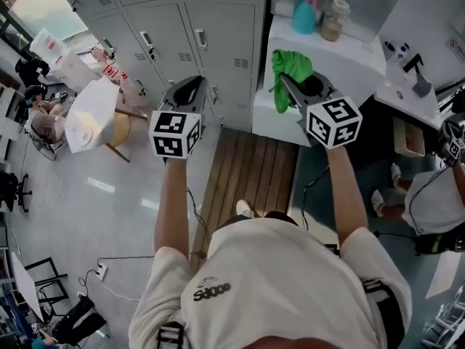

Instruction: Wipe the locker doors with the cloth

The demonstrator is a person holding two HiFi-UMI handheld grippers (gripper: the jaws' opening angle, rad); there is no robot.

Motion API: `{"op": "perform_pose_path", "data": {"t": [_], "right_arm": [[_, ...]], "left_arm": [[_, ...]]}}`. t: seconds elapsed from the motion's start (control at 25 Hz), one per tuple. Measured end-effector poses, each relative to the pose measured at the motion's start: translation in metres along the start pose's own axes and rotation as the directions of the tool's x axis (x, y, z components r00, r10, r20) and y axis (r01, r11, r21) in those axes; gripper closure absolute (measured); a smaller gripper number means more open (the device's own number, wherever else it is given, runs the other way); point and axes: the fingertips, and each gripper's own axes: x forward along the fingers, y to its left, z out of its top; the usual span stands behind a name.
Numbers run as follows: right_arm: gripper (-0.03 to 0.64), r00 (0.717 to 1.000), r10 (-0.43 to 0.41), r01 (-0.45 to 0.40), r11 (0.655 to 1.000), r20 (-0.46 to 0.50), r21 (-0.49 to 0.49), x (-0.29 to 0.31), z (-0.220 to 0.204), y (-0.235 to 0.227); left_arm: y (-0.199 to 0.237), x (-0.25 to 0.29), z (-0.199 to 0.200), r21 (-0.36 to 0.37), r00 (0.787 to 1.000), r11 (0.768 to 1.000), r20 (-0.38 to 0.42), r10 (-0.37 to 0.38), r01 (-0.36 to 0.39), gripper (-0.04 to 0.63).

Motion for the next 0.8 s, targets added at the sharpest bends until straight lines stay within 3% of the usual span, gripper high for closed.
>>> {"op": "perform_pose_path", "data": {"t": [0.4, 0.56, 0.8], "right_arm": [[0.512, 0.994, -0.031, 0.033, 0.999, 0.101, -0.016, 0.078, 0.067, -0.061], [0.512, 0.987, -0.023, 0.032, 0.998, 0.162, -0.049, 0.111, 0.119, -0.098], [0.512, 0.974, 0.017, 0.035, 0.974, 0.227, -0.224, 0.157, 0.208, -0.129]], "left_arm": [[0.066, 0.064, 0.036, -0.054, 0.998, 0.999, 0.067, -0.005, 0.008, 0.563], [0.094, 0.095, 0.074, -0.012, 0.994, 1.0, 0.106, 0.008, -0.007, 0.563], [0.125, 0.126, 0.135, 0.052, 0.985, 0.999, 0.175, -0.003, -0.006, 0.563]]}}
